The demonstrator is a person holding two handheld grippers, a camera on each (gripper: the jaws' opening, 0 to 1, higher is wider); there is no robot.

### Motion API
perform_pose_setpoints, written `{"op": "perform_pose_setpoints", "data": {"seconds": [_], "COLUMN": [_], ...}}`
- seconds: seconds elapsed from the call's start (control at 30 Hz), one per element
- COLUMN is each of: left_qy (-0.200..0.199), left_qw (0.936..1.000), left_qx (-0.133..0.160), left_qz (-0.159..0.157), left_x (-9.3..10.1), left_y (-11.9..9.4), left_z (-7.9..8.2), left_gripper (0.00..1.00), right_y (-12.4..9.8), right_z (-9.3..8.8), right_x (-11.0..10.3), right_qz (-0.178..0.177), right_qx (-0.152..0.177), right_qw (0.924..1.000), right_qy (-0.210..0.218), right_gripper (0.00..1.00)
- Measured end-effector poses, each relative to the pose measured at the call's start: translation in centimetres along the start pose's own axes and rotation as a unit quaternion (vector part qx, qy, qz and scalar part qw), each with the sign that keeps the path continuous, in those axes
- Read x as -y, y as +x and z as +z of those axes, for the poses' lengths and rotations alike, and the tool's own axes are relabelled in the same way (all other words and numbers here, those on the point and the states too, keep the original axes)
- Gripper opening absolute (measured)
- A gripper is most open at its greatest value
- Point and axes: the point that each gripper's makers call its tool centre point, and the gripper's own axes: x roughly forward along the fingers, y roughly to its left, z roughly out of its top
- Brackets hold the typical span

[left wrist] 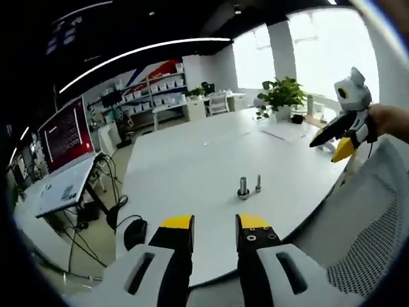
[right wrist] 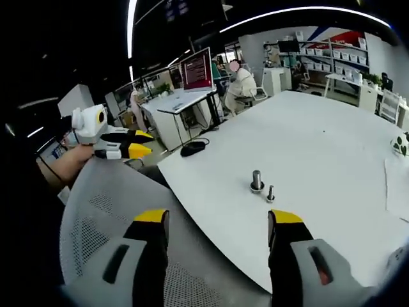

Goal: Place the washer onto the threaded stud by aligning its center hole with the stud, sliding it down to the base, and recovering from edge contact or off-axis alignment until the washer reaches the visible bottom stop.

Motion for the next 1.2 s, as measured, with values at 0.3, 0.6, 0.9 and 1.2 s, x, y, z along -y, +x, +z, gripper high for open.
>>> {"op": "perform_pose_setpoints", "data": {"seconds": [0.3,0.6,0.9,1.2], "left_qy": [-0.217,-0.209,-0.199,-0.182], "left_qw": [0.9708,0.9731,0.9754,0.9797], "left_qx": [0.103,0.098,0.094,0.078], "left_qz": [-0.012,-0.001,0.014,0.028], "left_x": [-3.0,-2.8,-2.9,-3.2], "left_y": [-1.3,-1.2,-1.1,-0.9], "left_z": [1.7,1.1,0.4,-0.3], "left_gripper": [0.3,0.28,0.27,0.27], "right_y": [-2.2,-2.8,-1.8,-1.9], "right_z": [-1.0,-4.3,-6.7,-6.6], "right_x": [1.4,1.0,0.8,1.5], "right_qz": [-0.05,-0.062,-0.073,-0.088], "right_qx": [0.007,-0.004,-0.012,-0.004], "right_qw": [0.9987,0.9965,0.9898,0.9872], "right_qy": [-0.011,0.056,0.122,0.132], "right_gripper": [0.64,0.61,0.56,0.51]}}
